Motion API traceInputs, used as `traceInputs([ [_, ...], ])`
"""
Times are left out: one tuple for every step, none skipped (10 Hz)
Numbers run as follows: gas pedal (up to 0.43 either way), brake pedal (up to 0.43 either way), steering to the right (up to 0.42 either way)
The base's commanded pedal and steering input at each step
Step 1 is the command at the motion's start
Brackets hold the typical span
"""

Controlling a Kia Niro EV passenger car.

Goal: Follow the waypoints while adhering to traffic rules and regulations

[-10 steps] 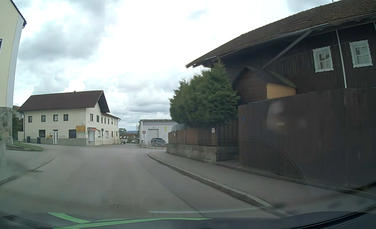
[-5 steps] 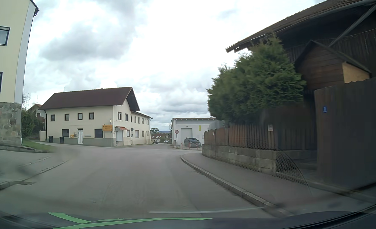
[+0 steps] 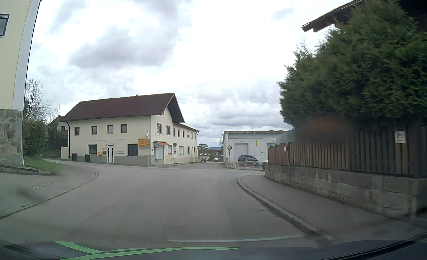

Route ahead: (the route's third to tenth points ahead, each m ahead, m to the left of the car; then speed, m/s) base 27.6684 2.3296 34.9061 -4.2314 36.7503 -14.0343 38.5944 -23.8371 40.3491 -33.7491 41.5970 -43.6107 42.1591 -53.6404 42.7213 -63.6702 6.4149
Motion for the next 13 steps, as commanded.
traceInputs([
  [0.028, 0.000, -0.081],
  [0.020, 0.000, -0.067],
  [0.008, 0.000, -0.049],
  [0.000, 0.000, -0.034],
  [0.000, 0.000, -0.021],
  [0.000, 0.000, -0.015],
  [0.000, 0.000, -0.013],
  [0.000, 0.000, -0.010],
  [0.000, 0.000, -0.009],
  [0.000, 0.000, -0.008],
  [0.000, 0.000, -0.008],
  [0.000, 0.000, -0.004],
  [0.000, 0.000, 0.009],
])
